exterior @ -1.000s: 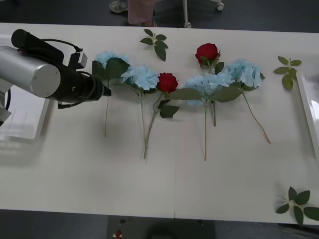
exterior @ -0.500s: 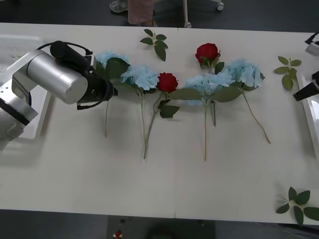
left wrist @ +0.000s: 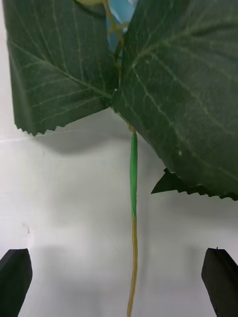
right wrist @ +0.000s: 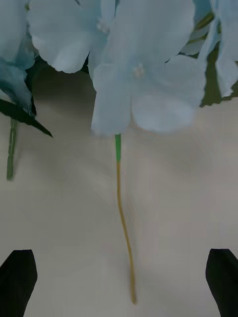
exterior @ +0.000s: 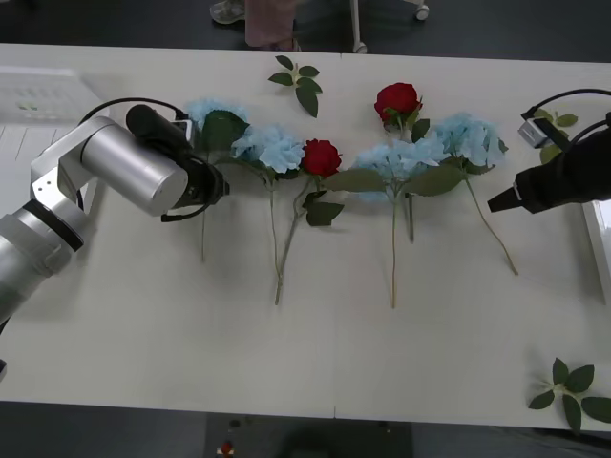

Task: Put the red flowers into the right box and the blue flowers into the left box

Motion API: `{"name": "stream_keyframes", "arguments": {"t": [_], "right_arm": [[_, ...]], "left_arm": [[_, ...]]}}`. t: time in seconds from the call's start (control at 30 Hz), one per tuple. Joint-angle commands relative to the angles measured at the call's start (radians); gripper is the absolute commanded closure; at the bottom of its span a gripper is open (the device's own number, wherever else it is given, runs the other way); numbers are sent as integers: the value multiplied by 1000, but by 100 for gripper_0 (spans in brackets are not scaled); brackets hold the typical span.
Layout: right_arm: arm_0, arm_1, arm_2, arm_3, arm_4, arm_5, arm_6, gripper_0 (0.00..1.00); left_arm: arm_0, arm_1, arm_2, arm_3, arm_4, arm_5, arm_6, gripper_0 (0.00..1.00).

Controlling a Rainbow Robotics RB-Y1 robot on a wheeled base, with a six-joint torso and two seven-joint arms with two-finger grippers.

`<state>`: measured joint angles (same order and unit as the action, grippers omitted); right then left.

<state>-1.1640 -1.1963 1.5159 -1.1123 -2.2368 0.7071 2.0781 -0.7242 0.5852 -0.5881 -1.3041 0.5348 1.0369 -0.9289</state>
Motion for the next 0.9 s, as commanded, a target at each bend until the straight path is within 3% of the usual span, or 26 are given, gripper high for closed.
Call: {"name": "stream_keyframes", "arguments": {"t": [0.03, 0.37, 0.4, 0.43, 0.47, 0.5, 0.9], "right_arm": [[37, 27, -10, -35, 9, -80, -95, 0], [70, 129, -10, 25, 16, -206, -165, 0], [72, 135, -10, 35, 17, -206, -165, 0], [70, 141, -8, 45, 19, -206, -165, 0], [70, 144, -10, 55, 22, -207, -165, 0], [72, 147, -8, 60, 23, -209, -167, 0], [75, 181, -8, 106, 66, -261, -159, 0]], "left_arm": [[-57, 2, -36, 52, -10, -71, 30, 0], [-58, 1, -62, 80, -19, -98, 29, 0], [-58, 1, -62, 80, -19, -98, 27, 9], [-58, 1, -62, 80, -19, -98, 25, 33], [-58, 1, -62, 80, -19, -98, 25, 77], [-58, 1, -62, 80, -21, -100, 25, 97], [-58, 1, -62, 80, -21, -106, 13, 100]]}}
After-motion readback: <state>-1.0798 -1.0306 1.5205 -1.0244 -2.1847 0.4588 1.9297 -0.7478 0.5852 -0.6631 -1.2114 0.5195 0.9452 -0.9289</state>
